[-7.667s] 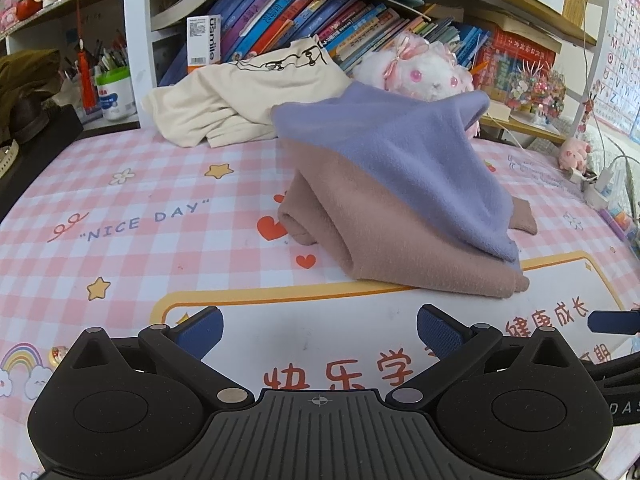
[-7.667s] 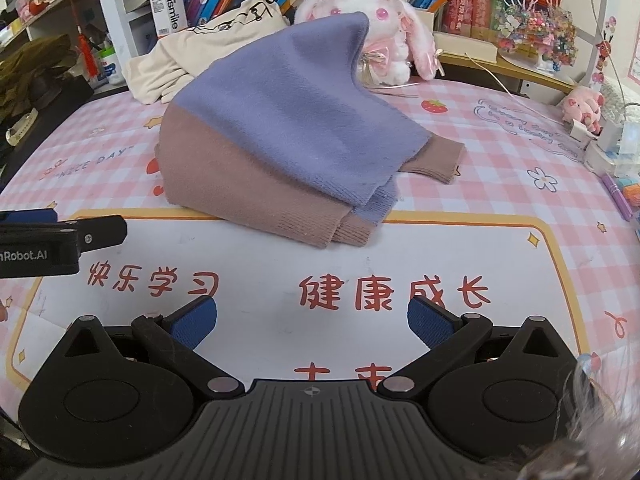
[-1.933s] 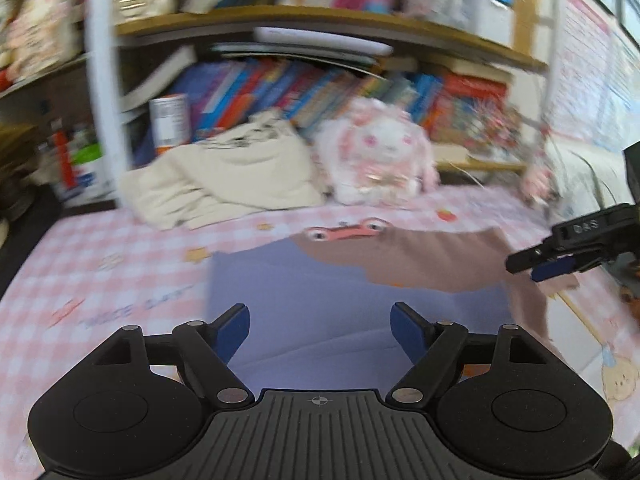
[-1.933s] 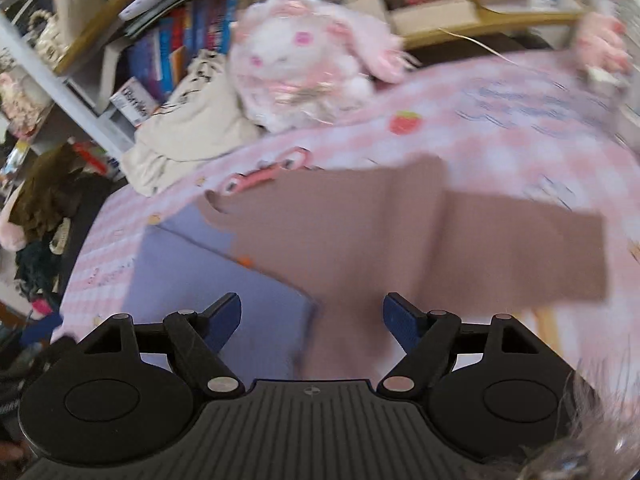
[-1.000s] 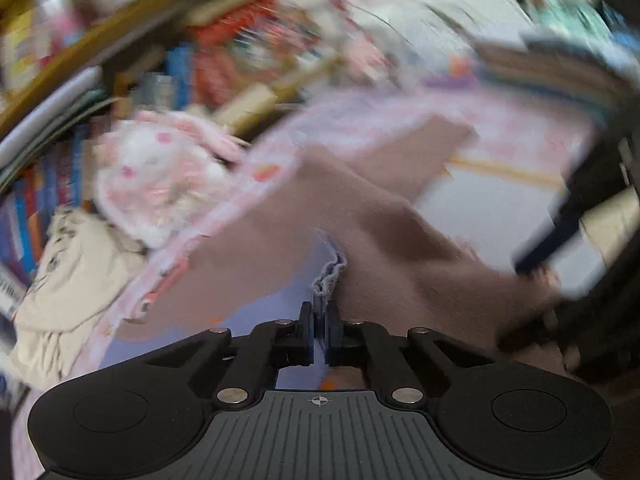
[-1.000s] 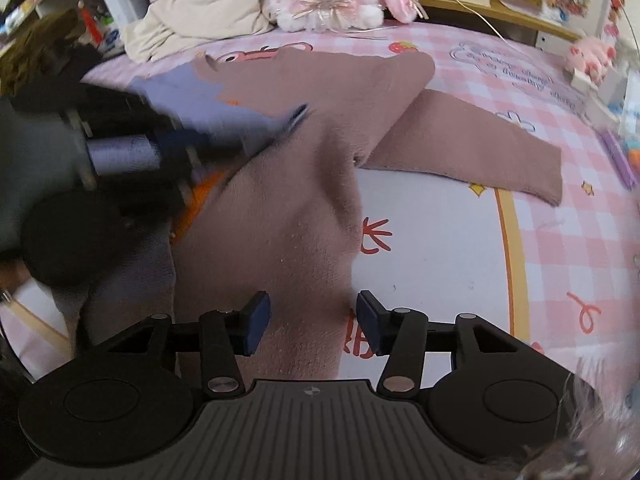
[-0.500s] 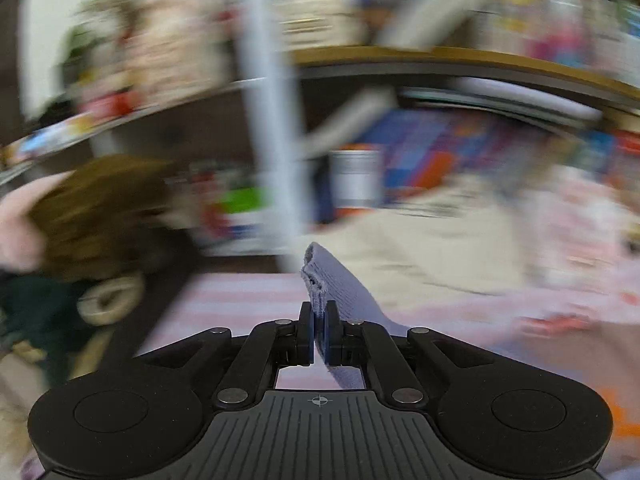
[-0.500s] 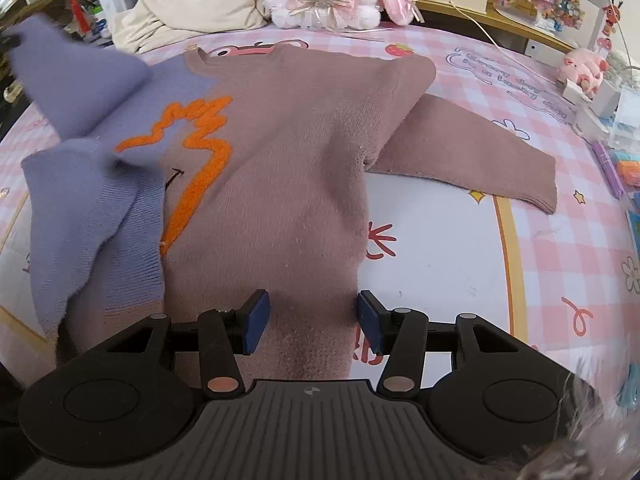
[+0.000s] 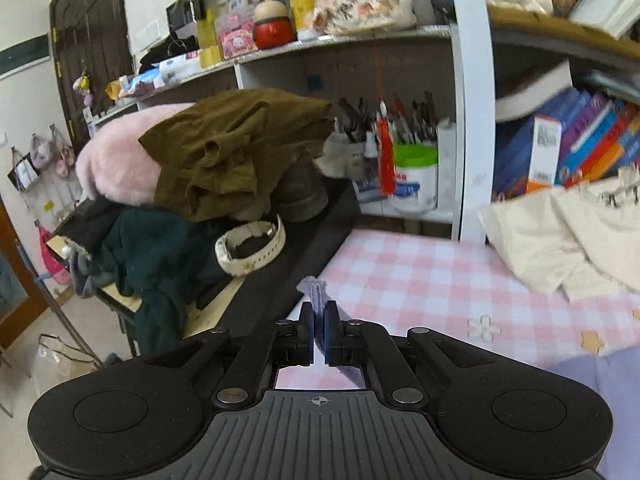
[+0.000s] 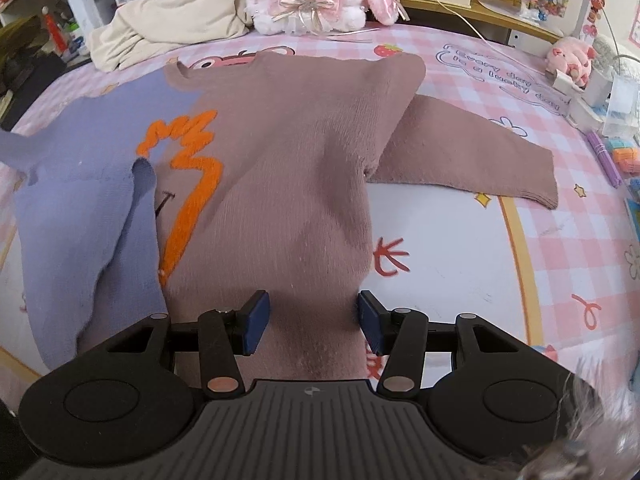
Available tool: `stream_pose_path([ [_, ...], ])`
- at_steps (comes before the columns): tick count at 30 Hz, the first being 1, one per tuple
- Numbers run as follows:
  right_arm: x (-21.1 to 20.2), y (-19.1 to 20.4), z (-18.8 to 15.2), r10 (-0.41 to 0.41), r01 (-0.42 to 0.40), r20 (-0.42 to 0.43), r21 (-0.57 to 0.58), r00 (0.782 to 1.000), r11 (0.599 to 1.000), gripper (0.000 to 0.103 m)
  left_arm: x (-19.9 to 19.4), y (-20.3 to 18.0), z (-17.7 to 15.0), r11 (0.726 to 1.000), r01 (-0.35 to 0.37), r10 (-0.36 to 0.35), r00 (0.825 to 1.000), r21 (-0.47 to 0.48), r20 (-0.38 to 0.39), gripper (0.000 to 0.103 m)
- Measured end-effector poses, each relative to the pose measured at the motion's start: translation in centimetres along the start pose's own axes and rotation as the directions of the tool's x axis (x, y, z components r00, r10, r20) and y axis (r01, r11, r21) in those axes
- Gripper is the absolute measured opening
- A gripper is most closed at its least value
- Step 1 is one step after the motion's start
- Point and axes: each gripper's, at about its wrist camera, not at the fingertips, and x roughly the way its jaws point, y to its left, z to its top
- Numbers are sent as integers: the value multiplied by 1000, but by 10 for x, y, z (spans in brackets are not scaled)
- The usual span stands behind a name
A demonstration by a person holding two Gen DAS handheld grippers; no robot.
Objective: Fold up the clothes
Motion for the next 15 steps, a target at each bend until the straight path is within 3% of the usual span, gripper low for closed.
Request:
stream_pose_path([
  [3, 3, 5, 4, -2, 2, 11, 0, 1000, 1000, 37, 2, -8, 0, 1000, -9, 10, 1000, 19, -28, 12],
  [5, 7, 10, 8, 2, -2, 25, -13, 1000, 1000, 32, 3, -13, 0, 999, -15, 17, 999, 31, -47, 34],
  [8, 11, 16, 12, 17, -16, 35, -23, 999, 1000, 28, 0, -25, -2, 998, -4, 8, 998, 63, -64, 49],
  [11, 11, 16, 12, 44, -43, 57, -20, 997, 999, 28, -32, -63, -21, 981, 116, -110, 993, 154, -43, 52],
  [13, 12, 14, 13, 60, -59, 62, -8, 996, 998, 28, -56, -94, -39, 955, 234, -226, 972, 184, -67, 52],
  [15, 13, 12, 16, 85, -86, 63, 8, 994, 996, 26, -78, -124, -56, 916, 345, -332, 939, 205, -94, 52],
])
